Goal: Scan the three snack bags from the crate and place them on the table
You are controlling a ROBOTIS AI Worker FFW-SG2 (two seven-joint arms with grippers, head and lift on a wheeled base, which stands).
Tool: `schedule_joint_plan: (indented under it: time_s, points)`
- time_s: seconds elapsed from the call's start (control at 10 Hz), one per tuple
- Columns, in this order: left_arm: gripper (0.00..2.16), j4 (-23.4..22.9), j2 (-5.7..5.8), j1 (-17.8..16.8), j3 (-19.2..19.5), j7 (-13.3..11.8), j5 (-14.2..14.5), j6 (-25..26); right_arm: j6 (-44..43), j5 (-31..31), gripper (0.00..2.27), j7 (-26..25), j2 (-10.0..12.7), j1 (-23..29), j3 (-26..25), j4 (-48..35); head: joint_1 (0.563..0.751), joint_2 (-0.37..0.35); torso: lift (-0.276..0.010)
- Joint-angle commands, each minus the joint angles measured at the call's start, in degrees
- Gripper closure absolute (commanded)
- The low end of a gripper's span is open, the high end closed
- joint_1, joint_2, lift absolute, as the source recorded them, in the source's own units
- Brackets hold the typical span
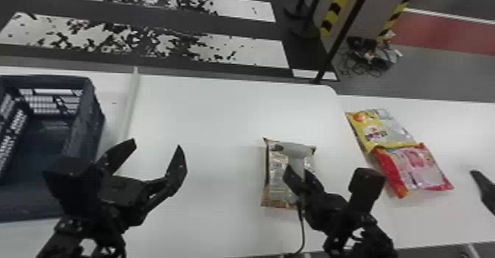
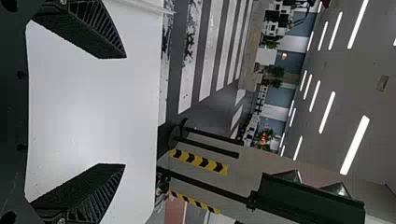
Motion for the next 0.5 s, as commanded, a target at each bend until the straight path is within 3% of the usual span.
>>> schedule_joint_plan:
  time_s: [0.0, 0.2, 0.4]
  points:
    - [0.03, -0.37, 0.02, 0.20, 0.10, -0.11, -0.02, 0.00, 2.51, -0.87, 2.24, 1.03, -0.28, -1.83, -3.87, -0.48, 0.695, -0.231, -0.062]
    - [0.03, -0.90, 0.02, -0.33, 0.01, -0.28, 0.07, 0.18, 2.51, -0.79, 2.24, 3.58, -2.39, -5.35, -8.53, 3.21, 0.695, -0.266, -0.062]
    - [0.03, -1.87, 0.11, -0.50, -0.52, -0.28, -0.28, 1.06, 1.63, -1.05, 2.24, 9.03, -4.77, -10.18, -15.21, 12.35, 0.695, -0.328, -0.062]
